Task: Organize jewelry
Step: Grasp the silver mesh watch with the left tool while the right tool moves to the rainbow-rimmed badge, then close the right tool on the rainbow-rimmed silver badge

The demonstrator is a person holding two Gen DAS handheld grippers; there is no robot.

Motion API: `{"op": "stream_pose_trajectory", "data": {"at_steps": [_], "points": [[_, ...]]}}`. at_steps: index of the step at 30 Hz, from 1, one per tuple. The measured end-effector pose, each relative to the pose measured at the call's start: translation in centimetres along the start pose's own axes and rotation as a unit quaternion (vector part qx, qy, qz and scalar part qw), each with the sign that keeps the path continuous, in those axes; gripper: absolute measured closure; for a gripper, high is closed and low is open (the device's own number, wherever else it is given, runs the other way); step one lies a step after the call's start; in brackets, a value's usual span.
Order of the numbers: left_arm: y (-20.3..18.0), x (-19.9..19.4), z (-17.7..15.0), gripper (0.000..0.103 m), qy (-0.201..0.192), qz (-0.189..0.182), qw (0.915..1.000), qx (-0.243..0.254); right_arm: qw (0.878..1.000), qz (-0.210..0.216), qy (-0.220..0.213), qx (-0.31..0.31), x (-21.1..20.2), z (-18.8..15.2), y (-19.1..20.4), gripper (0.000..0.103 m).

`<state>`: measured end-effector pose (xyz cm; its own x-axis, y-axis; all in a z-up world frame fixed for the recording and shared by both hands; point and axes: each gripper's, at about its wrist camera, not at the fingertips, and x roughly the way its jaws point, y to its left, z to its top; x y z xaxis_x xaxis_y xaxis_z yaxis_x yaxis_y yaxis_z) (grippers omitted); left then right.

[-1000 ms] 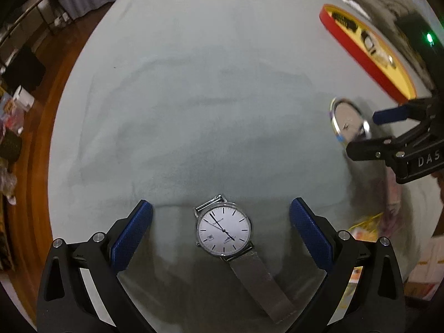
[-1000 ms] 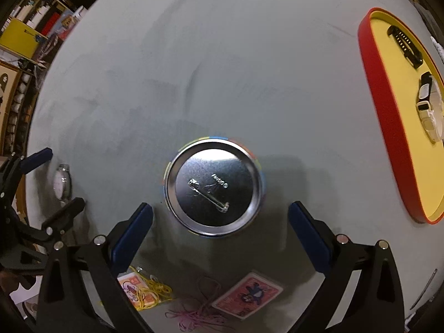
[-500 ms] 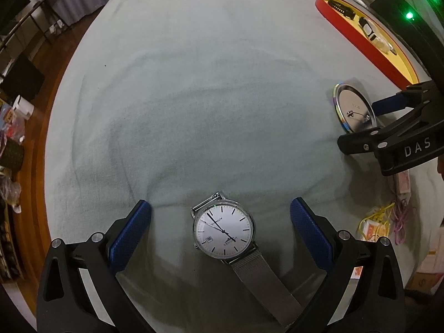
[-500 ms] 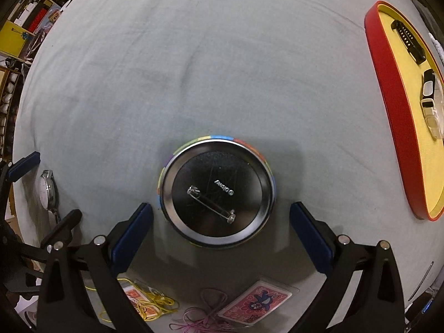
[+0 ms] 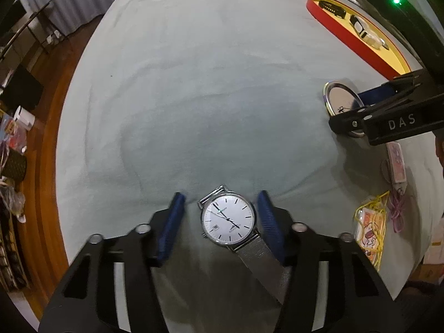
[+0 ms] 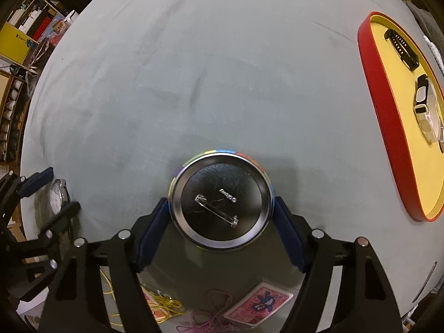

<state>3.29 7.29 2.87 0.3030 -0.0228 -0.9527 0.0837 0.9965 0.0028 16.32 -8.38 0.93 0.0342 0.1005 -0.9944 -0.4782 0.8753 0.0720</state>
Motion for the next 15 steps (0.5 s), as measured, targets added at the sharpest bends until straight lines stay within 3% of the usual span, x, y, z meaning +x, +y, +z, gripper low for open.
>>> {"op": "stream_pose_trajectory", "data": {"at_steps": [1, 15], "points": [[0.0, -0.1, 0.0, 0.064, 0.000, -0.004, 1.0000, -0.001, 1.000, 0.001, -0.002, 0.001, -0.1, 0.0, 0.0, 0.033], [-0.3, -1.0, -0.1, 0.065, -0.002, 0.006, 1.0000, 0.001, 1.000, 0.016, -0.026, -0.001, -0.9, -1.2, -0.9, 0.033]]}}
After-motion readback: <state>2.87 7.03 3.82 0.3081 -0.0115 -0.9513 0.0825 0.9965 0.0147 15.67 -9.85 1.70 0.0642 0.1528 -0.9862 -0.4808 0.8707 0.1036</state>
